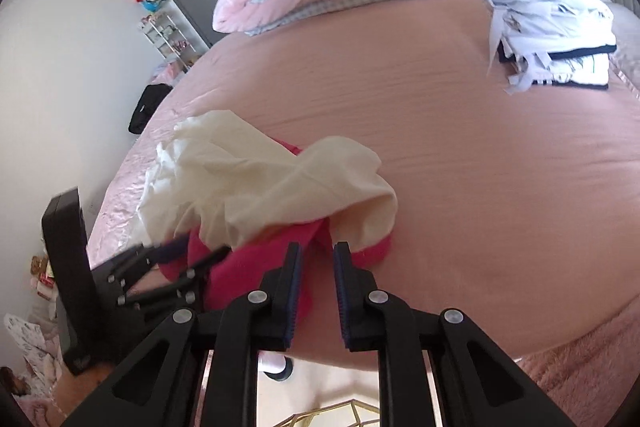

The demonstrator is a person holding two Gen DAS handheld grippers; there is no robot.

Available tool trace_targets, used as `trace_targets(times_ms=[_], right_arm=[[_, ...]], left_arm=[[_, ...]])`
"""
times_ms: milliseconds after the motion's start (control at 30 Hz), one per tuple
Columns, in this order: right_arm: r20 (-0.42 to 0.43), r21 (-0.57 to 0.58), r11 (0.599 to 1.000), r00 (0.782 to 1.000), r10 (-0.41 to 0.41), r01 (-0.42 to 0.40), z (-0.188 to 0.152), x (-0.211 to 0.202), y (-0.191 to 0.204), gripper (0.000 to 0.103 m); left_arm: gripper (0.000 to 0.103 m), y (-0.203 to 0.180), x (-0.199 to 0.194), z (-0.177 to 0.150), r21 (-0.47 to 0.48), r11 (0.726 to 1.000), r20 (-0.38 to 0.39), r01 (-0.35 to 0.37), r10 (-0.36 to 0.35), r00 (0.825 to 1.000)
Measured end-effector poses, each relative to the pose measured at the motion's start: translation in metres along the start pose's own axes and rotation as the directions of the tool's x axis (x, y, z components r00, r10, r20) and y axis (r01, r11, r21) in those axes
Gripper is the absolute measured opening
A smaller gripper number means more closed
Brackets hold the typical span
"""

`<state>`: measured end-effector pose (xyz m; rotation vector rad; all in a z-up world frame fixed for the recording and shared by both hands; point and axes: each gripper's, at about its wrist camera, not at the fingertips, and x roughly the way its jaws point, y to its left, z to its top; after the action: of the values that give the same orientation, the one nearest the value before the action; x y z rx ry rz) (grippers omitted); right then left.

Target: Fold clothes

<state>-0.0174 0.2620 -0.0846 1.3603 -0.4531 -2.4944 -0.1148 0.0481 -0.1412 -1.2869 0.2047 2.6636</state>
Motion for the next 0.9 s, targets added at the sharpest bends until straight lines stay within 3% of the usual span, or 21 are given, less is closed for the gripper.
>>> trace_targets(times_ms=[100,167,200,267,300,367,400,500,733,833,900], right_arm=[[-0.027,-0.021,1.000,0.999,-0.020,0.020,-0.004,0.004,-0.001,0.015],[-0.055,-0.015,1.000,0.998,-0.015,0.014,-0.005,0.013,-0.001,0.016],[-0.070,-0.009,1.000,0.998,-0.004,0.003,-0.006,0.017,-0.002,0.016],[-0.100,0.012,0.999,0.995,0.032,-0.031,-0.008,0.027,-0.004,0.019],[-0.110,0.027,0.999,0.993,0.043,-0.040,-0.008,0.033,-0.005,0.031],[-0.129,0.064,0.996,0.989,0.068,-0.060,-0.010,0.046,-0.007,0.050],[-0.138,0.092,0.993,0.987,0.082,-0.070,-0.011,0.053,-0.009,0.054],[-0.182,0.146,0.985,0.976,0.117,-0.091,-0.016,0.073,-0.012,0.055],[-0.267,0.049,0.985,0.948,0.175,-0.168,-0.032,0.088,0.020,0.054],[-0.221,0.000,0.980,0.956,0.195,-0.201,-0.026,0.070,0.032,0.054],[-0.176,-0.105,0.972,0.966,0.190,-0.211,-0.022,0.051,0.048,0.056]], left_arm=[[0.045,0.042,0.001,0.028,-0.112,0.988,-0.003,-0.111,0.111,0.994],[0.045,0.063,-0.008,0.035,-0.238,0.958,0.000,-0.157,0.162,0.987],[0.045,0.068,-0.012,0.033,-0.305,0.941,0.003,-0.146,0.155,0.988],[0.045,0.070,-0.022,0.013,-0.376,0.926,-0.002,-0.024,0.025,1.000],[0.045,0.063,-0.023,0.001,-0.385,0.922,-0.013,0.040,-0.049,0.999],[0.045,0.046,-0.028,-0.022,-0.386,0.918,-0.022,0.095,-0.112,0.993],[0.045,0.041,-0.032,-0.033,-0.390,0.914,-0.022,0.115,-0.134,0.991],[0.045,0.034,-0.040,-0.048,-0.381,0.908,-0.019,0.174,-0.196,0.980],[0.045,0.029,-0.043,-0.060,-0.356,0.921,-0.057,0.161,-0.194,0.979],[0.045,0.043,-0.040,-0.061,-0.408,0.904,-0.055,0.129,-0.166,0.985],[0.045,0.053,-0.039,-0.063,-0.449,0.886,-0.056,0.119,-0.161,0.985]])
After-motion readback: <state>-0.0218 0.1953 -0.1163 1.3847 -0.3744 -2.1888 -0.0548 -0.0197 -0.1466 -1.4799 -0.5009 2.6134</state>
